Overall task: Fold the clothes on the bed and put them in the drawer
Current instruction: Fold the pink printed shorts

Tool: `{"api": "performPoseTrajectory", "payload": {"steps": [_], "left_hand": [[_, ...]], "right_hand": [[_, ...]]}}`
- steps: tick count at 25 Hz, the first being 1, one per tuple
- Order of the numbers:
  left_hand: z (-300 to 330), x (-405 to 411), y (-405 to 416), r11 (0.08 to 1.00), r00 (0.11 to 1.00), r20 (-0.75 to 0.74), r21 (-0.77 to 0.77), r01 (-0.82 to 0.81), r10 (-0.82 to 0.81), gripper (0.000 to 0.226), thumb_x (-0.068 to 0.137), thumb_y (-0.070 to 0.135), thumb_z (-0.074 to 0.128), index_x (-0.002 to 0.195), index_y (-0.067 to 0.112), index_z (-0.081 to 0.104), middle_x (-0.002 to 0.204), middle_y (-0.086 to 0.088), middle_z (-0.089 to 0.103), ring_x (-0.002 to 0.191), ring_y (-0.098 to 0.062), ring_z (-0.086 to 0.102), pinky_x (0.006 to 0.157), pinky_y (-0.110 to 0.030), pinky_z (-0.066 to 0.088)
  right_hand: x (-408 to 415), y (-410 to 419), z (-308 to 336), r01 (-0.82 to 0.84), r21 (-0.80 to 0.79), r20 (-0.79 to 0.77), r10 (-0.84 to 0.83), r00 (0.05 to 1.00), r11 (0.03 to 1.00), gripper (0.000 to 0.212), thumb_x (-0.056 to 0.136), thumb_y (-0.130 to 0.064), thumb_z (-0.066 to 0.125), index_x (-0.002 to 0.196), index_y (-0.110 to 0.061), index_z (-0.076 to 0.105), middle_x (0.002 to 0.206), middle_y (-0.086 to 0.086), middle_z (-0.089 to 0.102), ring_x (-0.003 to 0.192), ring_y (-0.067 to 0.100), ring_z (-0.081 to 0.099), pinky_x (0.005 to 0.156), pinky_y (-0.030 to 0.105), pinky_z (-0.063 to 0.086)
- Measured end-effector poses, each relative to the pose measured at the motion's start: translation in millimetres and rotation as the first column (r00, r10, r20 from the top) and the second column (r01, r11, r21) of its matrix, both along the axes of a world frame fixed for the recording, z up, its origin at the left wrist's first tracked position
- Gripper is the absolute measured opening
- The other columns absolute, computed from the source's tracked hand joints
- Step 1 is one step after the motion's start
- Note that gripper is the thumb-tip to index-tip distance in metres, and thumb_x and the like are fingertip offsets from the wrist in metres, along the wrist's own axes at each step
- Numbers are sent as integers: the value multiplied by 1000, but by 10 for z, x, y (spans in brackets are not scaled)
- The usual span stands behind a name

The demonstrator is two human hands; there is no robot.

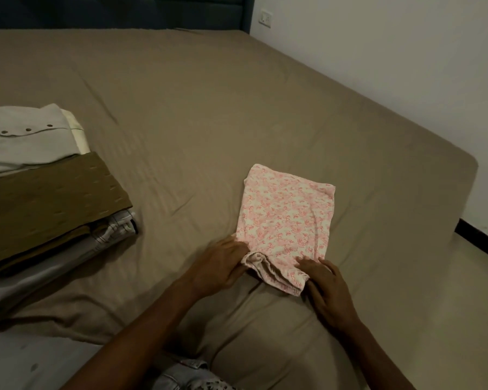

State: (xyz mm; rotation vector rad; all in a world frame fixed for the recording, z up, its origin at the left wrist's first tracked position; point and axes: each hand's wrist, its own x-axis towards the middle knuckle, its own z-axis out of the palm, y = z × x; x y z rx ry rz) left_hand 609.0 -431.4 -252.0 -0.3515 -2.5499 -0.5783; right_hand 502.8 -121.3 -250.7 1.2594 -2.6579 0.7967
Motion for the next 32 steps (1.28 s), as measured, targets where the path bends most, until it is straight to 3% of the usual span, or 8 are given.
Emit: {"api": "performPoseTrajectory", "payload": {"steps": [6,9,13,15,18,22,27,32], "left_hand": [[665,-120,25,933,995,54,347,-94,80,39,96,47,68,82,20,44,58,4,44,49,-13,43,50,-34,36],[985,-392,-27,765,986,166,630,-133,35,50,93,53,69,74,11,50,62,-1,50,59,-9,48,55,-38,43],[877,-1035,-204,639,904,369,647,-416,215,41,92,53,70,111,18,67,93,1,74,90,-17,71,80,-42,57],[634,-1149,-282,623,850,429,584,-520,307,56,92,51,70,136,21,54,113,-2,72,106,-21,68,92,-42,56],[230,-865,-311,826,925,290,437,-356,245,66,89,61,66,147,34,48,143,4,55,129,-15,54,104,-41,50],[-181,-413,-406,986,978,205,149,-79,47,62,84,61,71,138,32,61,159,-5,41,144,-23,39,115,-34,37],[-215,-531,-416,983,978,114,42,-181,175,37,79,27,68,115,24,73,148,-10,55,130,-27,53,89,-37,56],[352,-581,-392,903,981,45,385,-194,191,12,79,28,64,84,20,73,92,10,73,97,-12,65,80,-34,55]], "right_hand": [[-179,-230,635,147,-389,494,72,866,909,23,104,-19,52,107,-19,75,105,2,76,95,17,70,80,36,54],[-355,-431,915,288,-495,653,133,745,819,23,104,-9,54,109,-8,77,110,9,77,97,19,72,81,34,58],[-846,-698,712,536,-390,754,-75,652,749,23,104,-20,58,112,-5,74,105,11,78,99,27,74,79,35,60],[-991,-739,413,663,-208,649,-406,644,719,29,105,-34,55,111,-9,68,104,9,74,102,35,70,82,41,57],[-752,-731,235,701,-108,265,-659,704,705,38,100,-48,46,118,-17,60,112,6,66,102,28,64,82,43,53],[-229,-518,107,225,-3,-121,-224,967,974,60,84,-38,75,138,-16,61,143,4,55,132,21,50,105,40,42],[-252,-404,-95,168,178,-188,-134,973,970,47,87,-28,54,130,-12,68,140,7,60,127,27,56,101,38,44],[-568,-589,485,226,-224,222,-176,959,948,21,94,-11,61,101,-24,76,98,-6,76,88,17,70,75,33,54]]}}
